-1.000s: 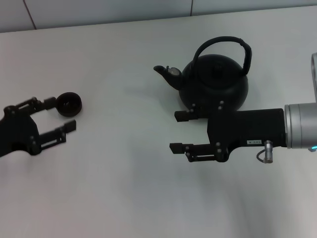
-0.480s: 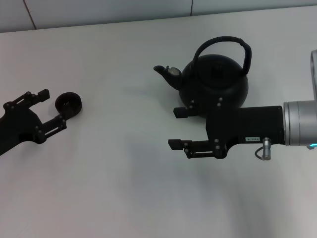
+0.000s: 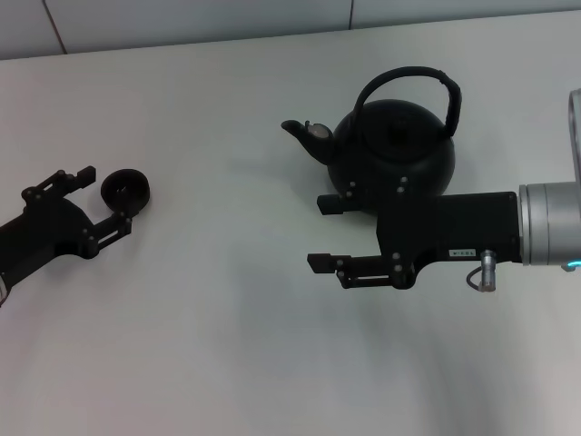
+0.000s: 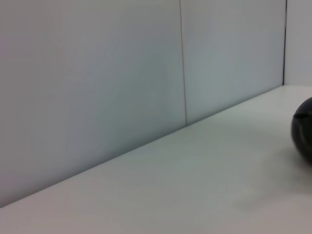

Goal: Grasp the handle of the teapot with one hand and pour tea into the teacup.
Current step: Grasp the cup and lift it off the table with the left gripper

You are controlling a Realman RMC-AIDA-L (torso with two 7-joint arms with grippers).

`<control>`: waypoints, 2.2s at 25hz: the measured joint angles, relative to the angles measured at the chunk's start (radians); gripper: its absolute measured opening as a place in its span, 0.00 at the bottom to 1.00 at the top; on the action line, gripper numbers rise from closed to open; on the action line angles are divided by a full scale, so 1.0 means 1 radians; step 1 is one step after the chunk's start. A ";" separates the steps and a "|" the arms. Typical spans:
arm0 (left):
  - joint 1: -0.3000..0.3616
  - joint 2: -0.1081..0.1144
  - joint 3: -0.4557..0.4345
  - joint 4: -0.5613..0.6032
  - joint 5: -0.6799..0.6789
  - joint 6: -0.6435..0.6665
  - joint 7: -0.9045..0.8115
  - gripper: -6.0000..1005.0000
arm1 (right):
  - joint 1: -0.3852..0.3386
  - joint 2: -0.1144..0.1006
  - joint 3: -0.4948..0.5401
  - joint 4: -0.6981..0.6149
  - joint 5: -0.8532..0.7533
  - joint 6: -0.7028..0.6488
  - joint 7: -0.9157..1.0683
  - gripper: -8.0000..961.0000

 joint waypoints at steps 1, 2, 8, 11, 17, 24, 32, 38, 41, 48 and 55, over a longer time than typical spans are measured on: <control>-0.007 0.000 0.000 -0.005 0.000 -0.016 0.005 0.75 | 0.000 0.000 0.000 0.000 0.000 0.000 0.000 0.70; -0.007 0.000 0.000 -0.005 0.000 -0.016 0.005 0.75 | 0.001 0.000 0.000 0.000 0.000 0.001 0.000 0.70; -0.018 0.000 0.006 -0.009 -0.001 -0.060 0.012 0.75 | 0.004 0.000 0.000 0.001 0.000 0.004 0.000 0.70; -0.022 0.001 0.005 -0.020 -0.001 -0.089 0.032 0.75 | 0.007 -0.001 0.000 0.004 0.000 0.006 0.000 0.70; -0.028 0.001 0.020 -0.021 0.005 -0.102 0.032 0.75 | 0.010 -0.001 0.000 0.005 0.000 0.006 0.000 0.70; -0.037 0.001 0.021 -0.021 0.008 -0.106 0.033 0.75 | 0.011 -0.001 0.000 0.005 0.000 0.007 0.000 0.70; -0.057 0.001 0.023 -0.028 0.010 -0.115 0.033 0.75 | 0.011 -0.001 0.001 0.005 0.000 0.009 0.000 0.70; -0.066 0.000 0.042 -0.031 0.010 -0.141 0.033 0.74 | 0.011 -0.001 0.002 0.006 0.000 0.015 0.000 0.70; -0.067 0.000 0.049 -0.032 0.010 -0.151 0.033 0.74 | 0.011 -0.001 0.002 0.006 0.000 0.016 0.000 0.69; -0.068 0.001 0.049 -0.032 0.005 -0.153 0.033 0.73 | 0.012 -0.001 0.002 0.004 0.000 0.017 0.000 0.69; -0.071 0.000 0.049 -0.032 0.006 -0.156 0.033 0.72 | 0.013 -0.001 0.002 0.005 0.000 0.017 0.000 0.69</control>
